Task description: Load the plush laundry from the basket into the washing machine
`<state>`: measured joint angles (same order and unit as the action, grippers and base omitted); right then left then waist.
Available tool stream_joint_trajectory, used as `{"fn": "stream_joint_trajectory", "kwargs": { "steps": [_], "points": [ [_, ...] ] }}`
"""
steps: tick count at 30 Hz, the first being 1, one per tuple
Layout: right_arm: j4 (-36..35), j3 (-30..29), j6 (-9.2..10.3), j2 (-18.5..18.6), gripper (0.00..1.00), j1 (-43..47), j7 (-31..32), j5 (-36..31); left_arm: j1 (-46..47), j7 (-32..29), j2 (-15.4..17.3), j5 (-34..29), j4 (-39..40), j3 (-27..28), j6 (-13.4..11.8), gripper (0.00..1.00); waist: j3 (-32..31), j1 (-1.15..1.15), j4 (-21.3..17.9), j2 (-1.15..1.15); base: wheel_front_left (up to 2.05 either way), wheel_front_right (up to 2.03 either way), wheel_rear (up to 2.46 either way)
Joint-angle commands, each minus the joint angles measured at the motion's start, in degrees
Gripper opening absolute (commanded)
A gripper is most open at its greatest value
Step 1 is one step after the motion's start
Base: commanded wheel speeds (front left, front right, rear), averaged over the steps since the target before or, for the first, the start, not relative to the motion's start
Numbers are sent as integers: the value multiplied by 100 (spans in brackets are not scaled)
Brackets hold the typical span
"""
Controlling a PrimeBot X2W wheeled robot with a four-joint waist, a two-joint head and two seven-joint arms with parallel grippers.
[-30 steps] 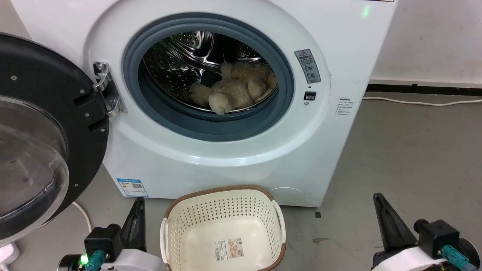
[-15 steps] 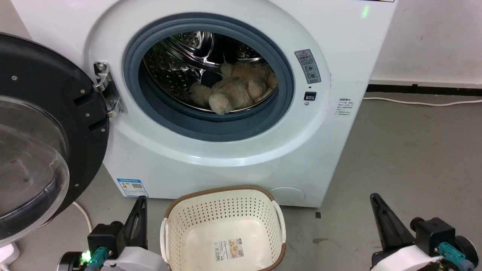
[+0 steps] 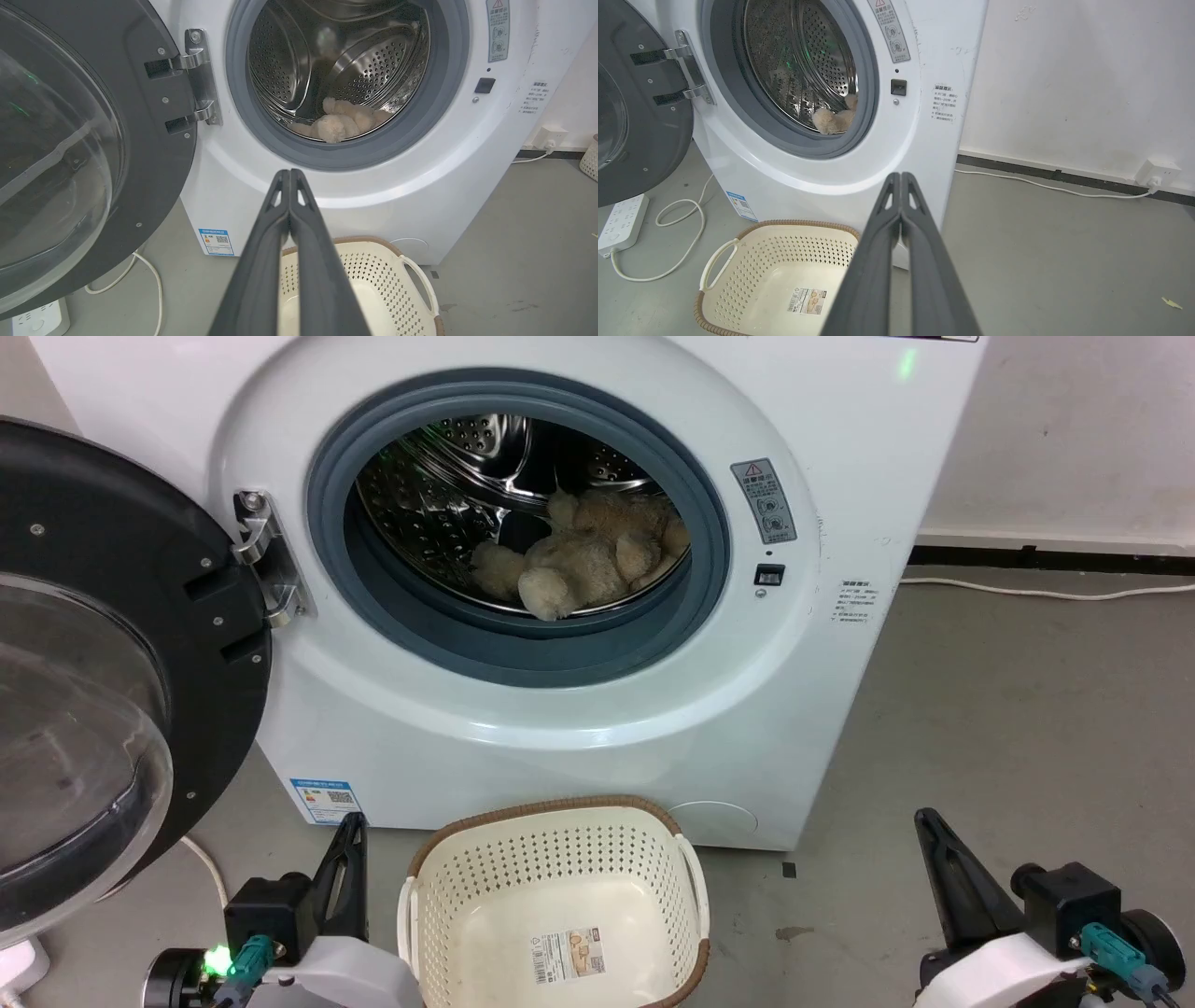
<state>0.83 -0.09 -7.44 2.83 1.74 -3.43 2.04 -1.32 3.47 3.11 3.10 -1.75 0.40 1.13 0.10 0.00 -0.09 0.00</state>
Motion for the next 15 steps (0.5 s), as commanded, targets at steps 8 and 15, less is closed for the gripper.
{"fn": "stream_joint_trajectory", "kwargs": {
  "steps": [8, 15],
  "points": [
    [-49, 5, -4, 4, 0, -108, 122, -89, 82, -127, -6, -128, 82, -23, -60, 0, -3, 0, 3, 0, 0, 0, 0],
    [-62, 6, -4, 4, 0, -132, 204, -132, 101, -208, -13, -195, 116, -29, -79, 0, -6, 0, 5, 0, 0, 0, 0]
  ]
}}
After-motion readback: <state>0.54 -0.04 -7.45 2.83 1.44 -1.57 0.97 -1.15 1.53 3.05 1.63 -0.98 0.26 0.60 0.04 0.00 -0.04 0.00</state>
